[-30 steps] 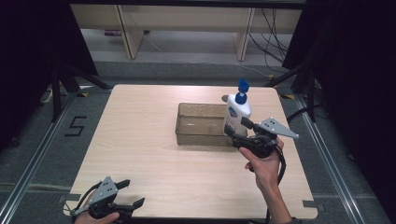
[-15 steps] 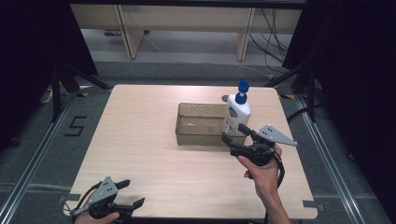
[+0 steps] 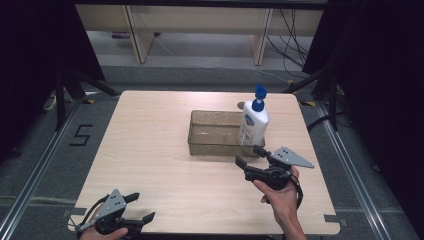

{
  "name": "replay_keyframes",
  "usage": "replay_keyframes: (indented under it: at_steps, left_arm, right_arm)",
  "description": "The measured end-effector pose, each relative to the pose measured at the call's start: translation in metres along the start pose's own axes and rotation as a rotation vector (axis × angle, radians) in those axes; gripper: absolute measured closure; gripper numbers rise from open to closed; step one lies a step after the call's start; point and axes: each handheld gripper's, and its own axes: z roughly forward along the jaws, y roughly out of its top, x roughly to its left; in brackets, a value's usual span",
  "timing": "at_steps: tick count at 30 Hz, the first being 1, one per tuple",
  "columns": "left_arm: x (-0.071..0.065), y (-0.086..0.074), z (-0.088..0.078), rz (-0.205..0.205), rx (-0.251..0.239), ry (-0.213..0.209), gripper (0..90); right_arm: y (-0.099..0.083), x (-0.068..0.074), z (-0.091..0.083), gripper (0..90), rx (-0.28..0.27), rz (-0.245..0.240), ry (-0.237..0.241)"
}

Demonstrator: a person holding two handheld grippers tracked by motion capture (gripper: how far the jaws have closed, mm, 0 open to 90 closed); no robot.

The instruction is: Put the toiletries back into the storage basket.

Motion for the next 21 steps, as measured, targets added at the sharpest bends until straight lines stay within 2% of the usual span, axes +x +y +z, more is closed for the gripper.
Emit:
replay_keyframes:
  at_steps: [1, 2, 3, 4, 7, 9, 10, 13, 14, 16, 17, 19, 21]
  left_arm:
    - [0.0, 0.0, 0.0, 0.0, -0.002, -0.002, 14.8]
    - [0.0, 0.0, 0.0, 0.0, -0.001, -0.001, 14.8]
    - [0.001, 0.0, 0.0, 0.011, 0.005, -0.002, 14.8]
    - [0.001, 0.0, 0.0, 0.009, 0.004, -0.002, 14.8]
    - [0.0, 0.0, 0.0, 0.001, -0.005, -0.001, 14.8]
    - [0.0, 0.0, 0.0, 0.002, -0.003, -0.002, 14.8]
    - [0.001, 0.0, 0.0, 0.0, -0.005, -0.002, 14.8]
    - [0.0, 0.0, 0.0, -0.001, -0.007, -0.002, 14.8]
    - [0.0, 0.0, 0.0, 0.0, -0.006, -0.003, 14.8]
    - [0.0, 0.0, 0.0, -0.003, -0.008, -0.002, 14.8]
    - [0.0, 0.0, 0.0, -0.003, -0.008, -0.002, 14.8]
    - [0.0, 0.0, 0.0, 0.0, -0.006, -0.002, 14.8]
    - [0.0, 0.0, 0.0, -0.001, -0.007, -0.002, 14.8]
  right_arm:
    - [-0.002, 0.0, -0.001, 21.7, 0.011, -0.001, -0.006]
    - [-0.005, 0.002, -0.001, 21.5, 0.022, 0.043, 0.005]
    - [-0.007, 0.001, -0.001, 21.3, 0.026, 0.023, 0.0]
    - [-0.01, 0.002, -0.001, 21.2, 0.029, 0.032, -0.002]
    - [-0.015, 0.001, -0.001, 19.8, 0.041, 0.007, -0.003]
    - [-0.018, 0.002, -0.001, 19.4, 0.045, 0.025, 0.003]
    - [-0.021, 0.002, -0.001, 19.4, 0.056, 0.009, -0.004]
    - [-0.026, 0.004, -0.002, 19.0, 0.06, 0.013, 0.013]
    - [-0.027, 0.006, -0.003, 18.8, 0.066, 0.028, 0.009]
    - [-0.03, 0.005, -0.005, 18.7, 0.059, -0.004, 0.018]
    - [-0.031, 0.005, -0.006, 18.5, 0.06, -0.005, 0.015]
    - [-0.034, 0.008, -0.008, 18.1, 0.069, 0.029, 0.021]
    - [-0.037, 0.007, -0.01, 17.7, 0.072, 0.012, 0.023]
